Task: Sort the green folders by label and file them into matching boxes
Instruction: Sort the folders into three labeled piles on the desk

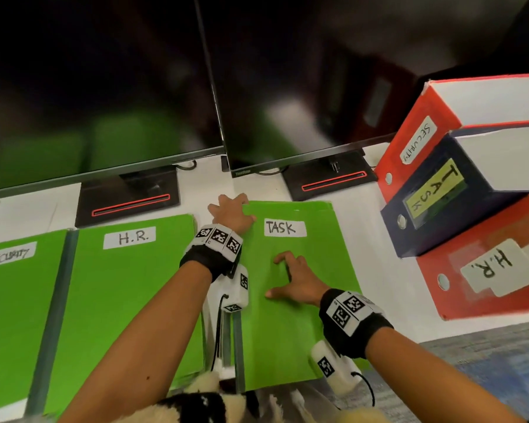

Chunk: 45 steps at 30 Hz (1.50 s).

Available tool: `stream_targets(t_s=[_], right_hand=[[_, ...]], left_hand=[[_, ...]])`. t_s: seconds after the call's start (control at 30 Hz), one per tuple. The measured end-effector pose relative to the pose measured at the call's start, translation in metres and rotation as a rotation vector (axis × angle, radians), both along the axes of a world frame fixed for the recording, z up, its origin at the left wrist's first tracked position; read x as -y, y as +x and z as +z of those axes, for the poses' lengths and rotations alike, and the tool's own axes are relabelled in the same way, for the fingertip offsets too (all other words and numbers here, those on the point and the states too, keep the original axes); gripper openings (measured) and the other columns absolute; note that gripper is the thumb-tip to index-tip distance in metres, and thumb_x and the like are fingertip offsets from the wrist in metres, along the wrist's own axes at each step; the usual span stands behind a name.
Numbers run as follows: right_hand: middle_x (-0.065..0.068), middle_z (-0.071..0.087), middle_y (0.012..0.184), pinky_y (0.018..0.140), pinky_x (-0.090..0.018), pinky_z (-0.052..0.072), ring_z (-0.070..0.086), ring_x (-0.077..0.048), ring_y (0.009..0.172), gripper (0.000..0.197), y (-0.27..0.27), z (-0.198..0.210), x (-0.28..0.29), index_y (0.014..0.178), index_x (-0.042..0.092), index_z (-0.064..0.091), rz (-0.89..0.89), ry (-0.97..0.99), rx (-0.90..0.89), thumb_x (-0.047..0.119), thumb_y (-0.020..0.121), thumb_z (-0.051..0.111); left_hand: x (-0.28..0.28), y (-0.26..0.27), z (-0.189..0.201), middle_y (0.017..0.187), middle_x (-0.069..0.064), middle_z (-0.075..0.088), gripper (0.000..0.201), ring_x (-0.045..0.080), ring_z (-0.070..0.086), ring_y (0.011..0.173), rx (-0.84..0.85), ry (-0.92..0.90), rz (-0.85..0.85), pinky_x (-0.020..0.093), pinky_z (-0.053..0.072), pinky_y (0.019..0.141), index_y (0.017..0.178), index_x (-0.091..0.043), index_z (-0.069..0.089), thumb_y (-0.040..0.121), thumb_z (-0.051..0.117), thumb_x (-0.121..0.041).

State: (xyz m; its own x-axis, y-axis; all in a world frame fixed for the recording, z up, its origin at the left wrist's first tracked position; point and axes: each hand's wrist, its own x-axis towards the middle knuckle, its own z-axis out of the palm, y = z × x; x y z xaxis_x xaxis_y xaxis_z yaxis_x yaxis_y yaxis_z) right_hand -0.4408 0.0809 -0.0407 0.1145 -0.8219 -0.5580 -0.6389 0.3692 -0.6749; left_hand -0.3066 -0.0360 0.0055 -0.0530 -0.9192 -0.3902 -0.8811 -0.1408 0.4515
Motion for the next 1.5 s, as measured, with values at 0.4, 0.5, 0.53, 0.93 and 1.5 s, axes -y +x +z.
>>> stream_targets(t_s=[0.4,0.5,0.53,0.93,1.5], right_hand=[[-0.003,0.038,0.137,0.105,-0.053,0.026,0.034,-0.024,0.128,0.078,-0.015,0.014,0.052,0.129,0.02,0.039,0.267,-0.157,-0.503,0.048,0.066,0.076],[-0.003,0.043,0.132,0.105,-0.052,0.026,0.037,-0.024,0.124,0.076,-0.014,0.011,0.051,0.123,0.02,0.042,0.288,-0.142,-0.498,0.05,0.062,0.077],[-0.004,0.043,0.133,0.107,-0.052,0.023,0.037,-0.025,0.126,0.079,-0.014,0.011,0.052,0.127,0.02,0.041,0.314,-0.13,-0.502,0.051,0.063,0.076],[0.004,0.021,0.151,0.109,-0.061,0.015,0.018,-0.024,0.138,0.073,-0.012,0.023,0.069,0.123,0.015,0.05,0.312,-0.184,-0.388,0.046,0.063,0.078],[-0.001,0.044,0.141,0.108,-0.045,0.018,0.04,-0.022,0.128,0.091,-0.013,0.002,0.059,0.137,0.017,0.035,0.337,-0.117,-0.356,0.056,0.064,0.073]], left_hand=[[-0.01,0.018,-0.013,0.132,0.01,0.049,0.023,0.029,0.046,0.124,0.091,0.139,-0.223,0.041,0.038,0.107,0.111,-0.016,0.058,0.088,0.059,-0.023],[0.005,0.016,-0.013,0.145,0.006,0.031,0.052,0.03,0.027,0.135,0.238,0.024,-0.174,0.047,0.031,0.106,0.137,-0.02,0.037,0.09,0.054,-0.034],[0.009,0.014,-0.015,0.147,0.006,0.029,0.056,0.031,0.025,0.136,0.261,0.009,-0.179,0.047,0.03,0.106,0.14,-0.019,0.031,0.091,0.052,-0.035],[0.017,0.004,-0.027,0.129,0.015,0.05,0.046,0.032,0.043,0.127,0.22,0.177,-0.286,0.05,0.028,0.11,0.099,-0.014,0.057,0.094,0.033,-0.053],[0.043,0.003,-0.02,0.137,0.009,0.043,0.045,0.028,0.035,0.13,0.306,-0.03,-0.279,0.044,0.032,0.103,0.131,-0.014,0.041,0.093,0.047,-0.036]])
